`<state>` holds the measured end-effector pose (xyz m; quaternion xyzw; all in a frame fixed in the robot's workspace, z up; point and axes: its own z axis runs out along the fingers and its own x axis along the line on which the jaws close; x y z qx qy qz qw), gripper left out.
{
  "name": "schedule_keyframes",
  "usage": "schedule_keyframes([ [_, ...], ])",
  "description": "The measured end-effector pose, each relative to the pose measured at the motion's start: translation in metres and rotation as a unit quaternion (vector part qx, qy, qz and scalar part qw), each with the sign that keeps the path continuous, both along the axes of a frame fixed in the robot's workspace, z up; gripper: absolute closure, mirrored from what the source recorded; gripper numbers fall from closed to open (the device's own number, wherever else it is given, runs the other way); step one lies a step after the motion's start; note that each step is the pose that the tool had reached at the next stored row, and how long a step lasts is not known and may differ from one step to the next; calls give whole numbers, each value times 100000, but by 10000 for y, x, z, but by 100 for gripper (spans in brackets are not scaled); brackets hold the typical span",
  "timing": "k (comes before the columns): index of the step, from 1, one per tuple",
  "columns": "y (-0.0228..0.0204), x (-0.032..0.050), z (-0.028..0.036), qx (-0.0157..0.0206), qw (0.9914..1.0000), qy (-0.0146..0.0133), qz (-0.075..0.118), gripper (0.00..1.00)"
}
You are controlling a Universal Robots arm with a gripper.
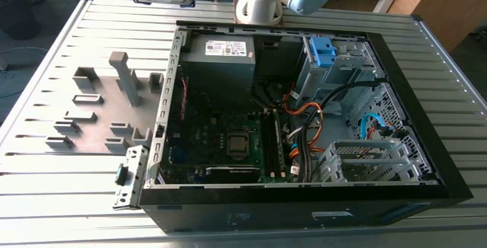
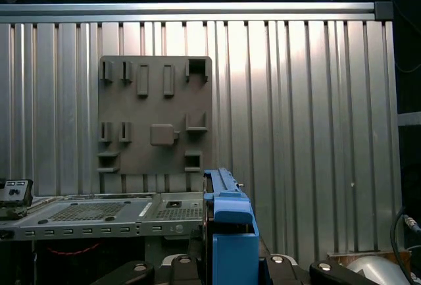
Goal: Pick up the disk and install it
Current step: 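Pick up the disk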
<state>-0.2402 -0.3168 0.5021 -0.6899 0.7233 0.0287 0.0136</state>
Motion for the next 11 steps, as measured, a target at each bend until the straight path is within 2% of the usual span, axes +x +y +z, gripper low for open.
schedule_keyframes([
  [11, 0, 48, 0, -2, 100000, 4, 1, 64],
])
